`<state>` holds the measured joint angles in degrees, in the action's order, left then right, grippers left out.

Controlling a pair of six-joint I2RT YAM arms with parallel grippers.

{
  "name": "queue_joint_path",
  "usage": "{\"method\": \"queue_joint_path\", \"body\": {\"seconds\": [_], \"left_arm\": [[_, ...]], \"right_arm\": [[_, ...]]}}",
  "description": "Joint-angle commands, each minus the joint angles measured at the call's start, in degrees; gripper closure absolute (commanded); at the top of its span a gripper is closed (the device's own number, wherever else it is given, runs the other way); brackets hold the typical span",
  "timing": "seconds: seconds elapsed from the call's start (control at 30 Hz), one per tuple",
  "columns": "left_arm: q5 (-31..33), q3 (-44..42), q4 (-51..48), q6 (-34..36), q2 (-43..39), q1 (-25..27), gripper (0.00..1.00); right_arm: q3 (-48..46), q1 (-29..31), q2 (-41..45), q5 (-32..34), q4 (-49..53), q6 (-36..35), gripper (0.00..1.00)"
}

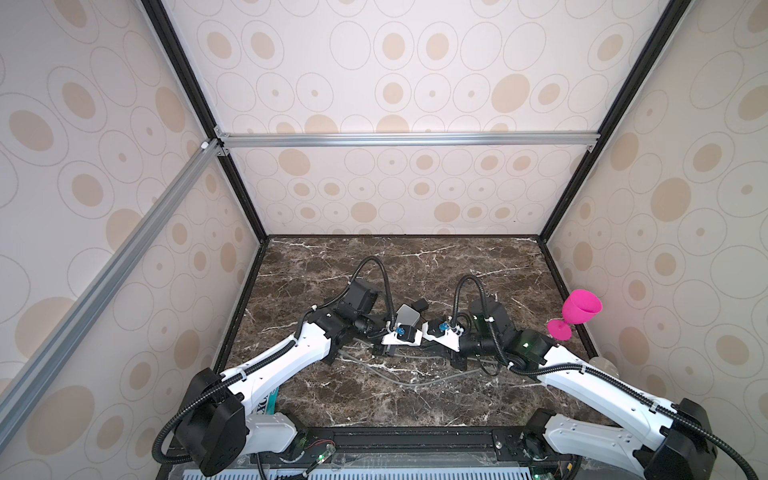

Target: Insert the plug into the switch port

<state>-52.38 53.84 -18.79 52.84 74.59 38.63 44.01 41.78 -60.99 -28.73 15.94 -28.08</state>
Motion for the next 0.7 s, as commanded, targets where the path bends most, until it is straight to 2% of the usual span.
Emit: {"method": "queue_joint_path", "body": {"seconds": [0.0,0.1,0.17,0.2,0.23,0.27,0.3,0.4,0.47,0.5,0.6,0.67], "left_arm": [[-0.84,2.67,-1.16,1.66,0.45,0.34,1.00],[-0.72,2.71,-0.94,1.08,0.48,0.34,1.00],[0.45,2.67,0.93,-1.77,0.54,0.19,0.96],[0.68,2.61,1.89,-2.87,0.42,-0.04,0.83],[1.11,2.25,3.43,-5.46,0.18,-0.36,0.59],[1.89,1.55,5.53,-7.85,-0.30,-0.49,0.12],[3.06,0.90,7.43,-10.11,-0.76,-0.60,0.02],[10.05,-1.42,12.61,-18.56,-2.29,-0.72,0.02],[18.81,-3.07,16.38,-26.77,-2.45,-0.73,0.02],[21.03,-3.14,16.11,-29.59,-2.13,-0.70,0.02],[20.63,-1.46,12.53,-29.74,1.21,-0.73,0.02],[24.96,0.85,12.65,-37.69,5.52,-0.75,0.02]], "right_arm": [[-0.68,0.36,-0.24,-1.06,1.26,-1.19,0.90],[-0.50,0.34,-0.27,-1.00,1.37,-1.19,1.00],[-0.50,0.32,-0.20,-0.29,1.39,-0.98,1.00],[-0.57,0.38,-0.03,0.46,1.27,-0.64,1.00],[-0.59,0.34,0.22,1.80,0.81,0.32,1.00],[-0.62,0.34,0.34,4.08,0.22,1.74,1.00],[-0.54,0.33,0.47,6.29,-0.08,2.77,1.00],[0.39,0.24,-0.05,16.12,-0.19,6.77,1.00],[1.09,0.06,-0.11,24.26,-0.34,10.18,1.00],[1.25,-0.07,0.11,27.68,-0.73,11.74,1.00],[0.64,-0.70,2.23,34.26,-1.96,14.45,1.00],[-0.01,-1.63,3.84,35.44,-2.23,15.51,1.00]]}}
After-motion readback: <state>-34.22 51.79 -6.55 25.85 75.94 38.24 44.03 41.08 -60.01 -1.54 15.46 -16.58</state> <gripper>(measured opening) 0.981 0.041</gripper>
